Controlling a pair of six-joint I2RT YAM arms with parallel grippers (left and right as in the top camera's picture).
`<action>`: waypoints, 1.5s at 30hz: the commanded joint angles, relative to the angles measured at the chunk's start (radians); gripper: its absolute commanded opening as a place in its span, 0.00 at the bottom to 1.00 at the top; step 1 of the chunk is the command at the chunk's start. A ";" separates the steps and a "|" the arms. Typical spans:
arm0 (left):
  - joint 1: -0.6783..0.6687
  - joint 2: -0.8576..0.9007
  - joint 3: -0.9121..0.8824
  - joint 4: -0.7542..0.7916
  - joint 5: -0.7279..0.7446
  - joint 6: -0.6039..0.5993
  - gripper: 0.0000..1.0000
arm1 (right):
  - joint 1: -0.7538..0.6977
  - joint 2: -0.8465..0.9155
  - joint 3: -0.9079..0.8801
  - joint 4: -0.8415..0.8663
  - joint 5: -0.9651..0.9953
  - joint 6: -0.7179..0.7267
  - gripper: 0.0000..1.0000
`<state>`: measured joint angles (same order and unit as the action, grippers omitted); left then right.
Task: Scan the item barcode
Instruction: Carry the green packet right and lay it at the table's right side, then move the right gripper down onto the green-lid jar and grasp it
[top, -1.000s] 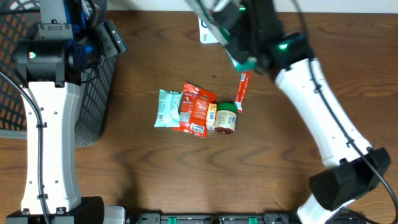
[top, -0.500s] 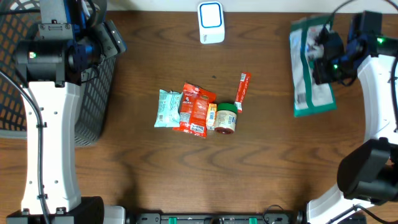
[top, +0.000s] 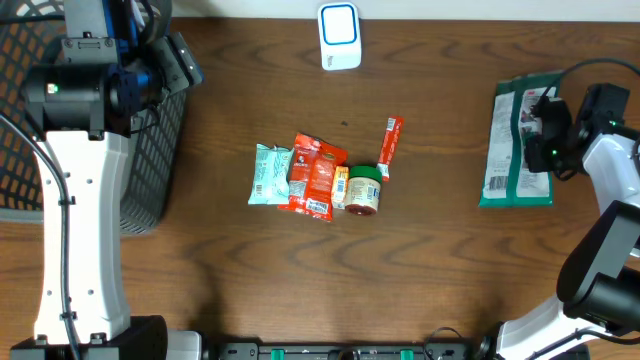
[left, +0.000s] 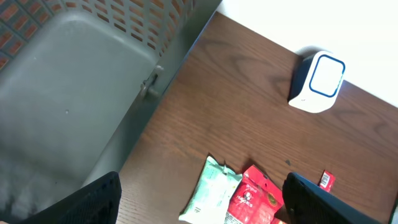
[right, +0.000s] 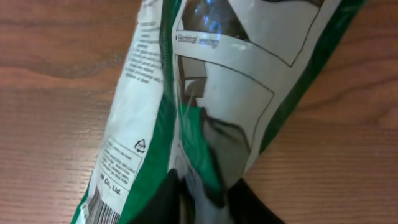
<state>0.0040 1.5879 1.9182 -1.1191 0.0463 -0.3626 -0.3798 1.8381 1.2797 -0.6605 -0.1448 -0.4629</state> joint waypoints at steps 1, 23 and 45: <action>0.002 -0.001 0.005 -0.002 -0.003 0.006 0.83 | -0.010 -0.006 -0.005 0.014 0.055 0.041 0.63; 0.002 -0.001 0.005 -0.002 -0.003 0.006 0.84 | 0.456 -0.117 0.121 -0.295 -0.359 0.752 0.97; 0.002 -0.001 0.005 -0.002 -0.003 0.006 0.83 | 0.787 0.168 0.121 -0.154 -0.074 1.199 0.94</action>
<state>0.0040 1.5879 1.9182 -1.1191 0.0463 -0.3622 0.4038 1.9892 1.4067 -0.8181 -0.2024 0.7200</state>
